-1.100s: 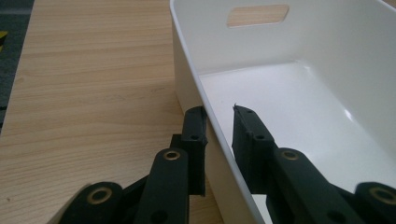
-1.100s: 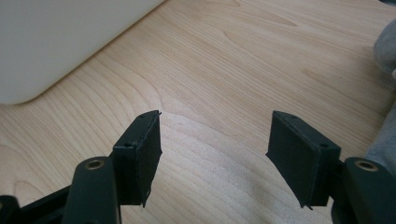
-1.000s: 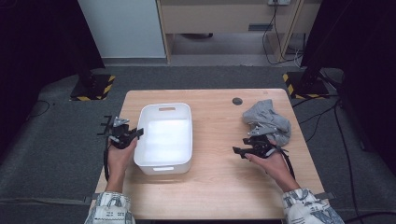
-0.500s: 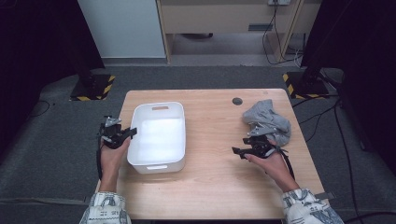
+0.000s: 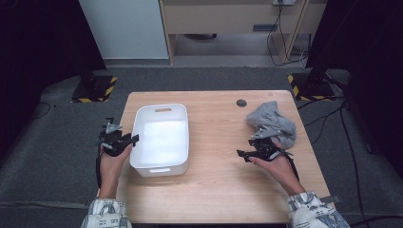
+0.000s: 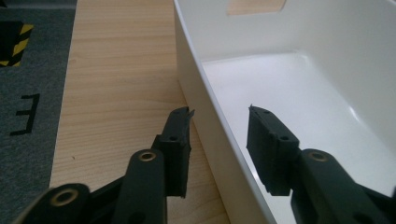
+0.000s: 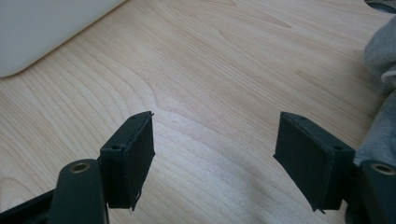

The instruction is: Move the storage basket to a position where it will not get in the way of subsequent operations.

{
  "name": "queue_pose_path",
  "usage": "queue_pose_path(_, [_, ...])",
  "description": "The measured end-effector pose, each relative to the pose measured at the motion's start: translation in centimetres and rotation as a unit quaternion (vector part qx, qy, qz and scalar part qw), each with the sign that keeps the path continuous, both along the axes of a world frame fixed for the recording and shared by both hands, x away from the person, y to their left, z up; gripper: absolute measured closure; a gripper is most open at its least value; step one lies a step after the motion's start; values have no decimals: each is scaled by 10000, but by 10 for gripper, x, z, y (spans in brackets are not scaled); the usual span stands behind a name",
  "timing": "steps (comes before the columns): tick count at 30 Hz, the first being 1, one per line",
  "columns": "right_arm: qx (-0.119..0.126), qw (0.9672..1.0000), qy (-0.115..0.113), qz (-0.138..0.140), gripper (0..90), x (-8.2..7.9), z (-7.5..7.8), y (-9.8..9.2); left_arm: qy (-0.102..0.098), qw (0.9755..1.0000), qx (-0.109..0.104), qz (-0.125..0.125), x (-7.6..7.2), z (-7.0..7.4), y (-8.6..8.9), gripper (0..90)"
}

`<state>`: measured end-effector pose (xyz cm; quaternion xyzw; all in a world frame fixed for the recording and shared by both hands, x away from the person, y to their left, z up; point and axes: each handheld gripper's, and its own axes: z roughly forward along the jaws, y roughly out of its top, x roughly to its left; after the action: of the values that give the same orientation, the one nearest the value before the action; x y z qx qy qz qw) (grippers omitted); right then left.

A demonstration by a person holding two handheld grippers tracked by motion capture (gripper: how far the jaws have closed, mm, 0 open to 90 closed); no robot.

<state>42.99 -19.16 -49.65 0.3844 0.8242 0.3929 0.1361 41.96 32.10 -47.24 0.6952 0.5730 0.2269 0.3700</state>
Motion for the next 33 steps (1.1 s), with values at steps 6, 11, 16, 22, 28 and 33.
queue_pose_path(6, [-22, 10000, 6, -11, 282, 0, -1, -1, -12, 10000, -30, -70, 0, 0, -1, 736])
queue_pose_path(11, [-47, 10000, 12, 8, 282, 0, -1, 0, -34, 10000, 16, -42, 0, 1, 4, 749])
queue_pose_path(16, [-64, 10000, 22, -2, 282, 0, -2, 0, -45, 10000, -48, -42, 3, 0, 12, 751])
queue_pose_path(22, [-46, 10000, 29, -30, 282, 0, -2, -1, -43, 9999, 11, -114, 10, 1, 21, 754])
queue_pose_path(28, [-63, 10000, 37, -46, 281, 0, -4, -1, -61, 9998, 130, -165, 16, 2, 31, 755])
queue_pose_path(33, [-30, 10000, 3, -83, 275, 0, -2, -3, -84, 9994, 188, -263, 21, 2, 39, 755])
